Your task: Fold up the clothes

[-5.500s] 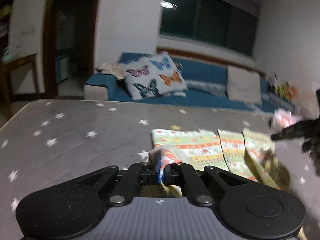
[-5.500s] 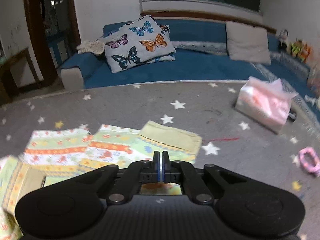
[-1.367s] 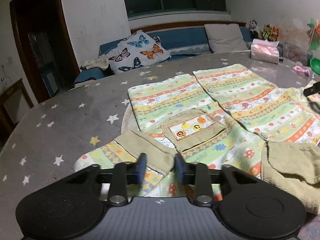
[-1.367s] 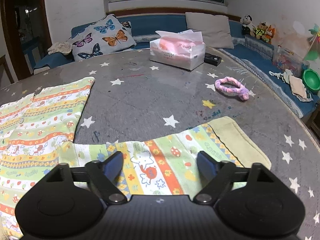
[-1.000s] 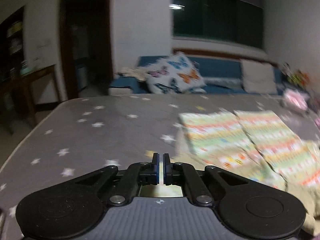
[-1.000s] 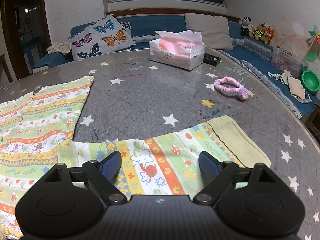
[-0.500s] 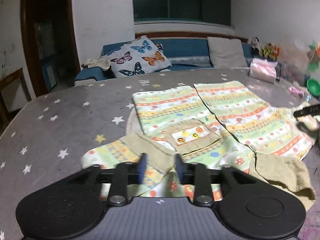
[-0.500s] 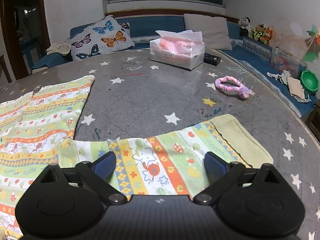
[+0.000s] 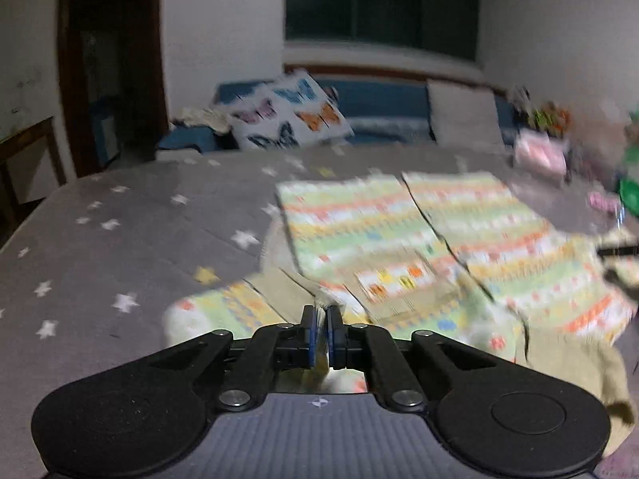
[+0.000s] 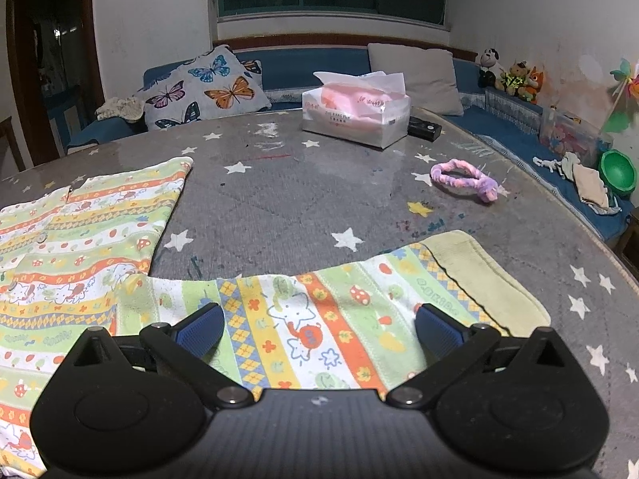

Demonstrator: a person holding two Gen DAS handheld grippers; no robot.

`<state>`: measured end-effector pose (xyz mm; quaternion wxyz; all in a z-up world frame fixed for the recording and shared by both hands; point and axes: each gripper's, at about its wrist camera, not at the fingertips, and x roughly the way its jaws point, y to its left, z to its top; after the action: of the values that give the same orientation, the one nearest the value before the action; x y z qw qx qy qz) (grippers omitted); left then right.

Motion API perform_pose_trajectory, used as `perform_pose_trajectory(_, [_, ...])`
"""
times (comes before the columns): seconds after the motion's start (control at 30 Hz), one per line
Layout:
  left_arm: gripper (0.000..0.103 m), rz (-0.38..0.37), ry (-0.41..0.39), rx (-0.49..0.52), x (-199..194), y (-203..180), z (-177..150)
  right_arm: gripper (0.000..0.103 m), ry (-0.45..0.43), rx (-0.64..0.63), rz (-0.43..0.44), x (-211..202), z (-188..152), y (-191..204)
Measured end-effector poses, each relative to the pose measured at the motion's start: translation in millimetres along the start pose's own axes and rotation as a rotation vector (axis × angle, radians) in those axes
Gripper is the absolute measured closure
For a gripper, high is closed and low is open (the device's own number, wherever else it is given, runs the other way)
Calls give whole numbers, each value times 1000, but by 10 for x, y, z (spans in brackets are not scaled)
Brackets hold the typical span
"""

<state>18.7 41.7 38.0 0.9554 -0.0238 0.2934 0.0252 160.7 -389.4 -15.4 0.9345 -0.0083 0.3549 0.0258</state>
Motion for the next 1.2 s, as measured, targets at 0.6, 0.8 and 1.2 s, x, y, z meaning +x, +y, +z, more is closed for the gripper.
perform_pose_trajectory(0.6, [98, 345, -58, -332, -582, 1428, -306, 0, -16, 2, -8, -10, -26, 8])
perform_pose_trajectory(0.8, [98, 397, 4, -302, -469, 1441, -455, 0, -16, 1, -9, -12, -28, 12])
perform_pose_trajectory(1.2, [64, 475, 33, -265, -434, 1495, -378, 0, -17, 2, -9, -13, -30, 9])
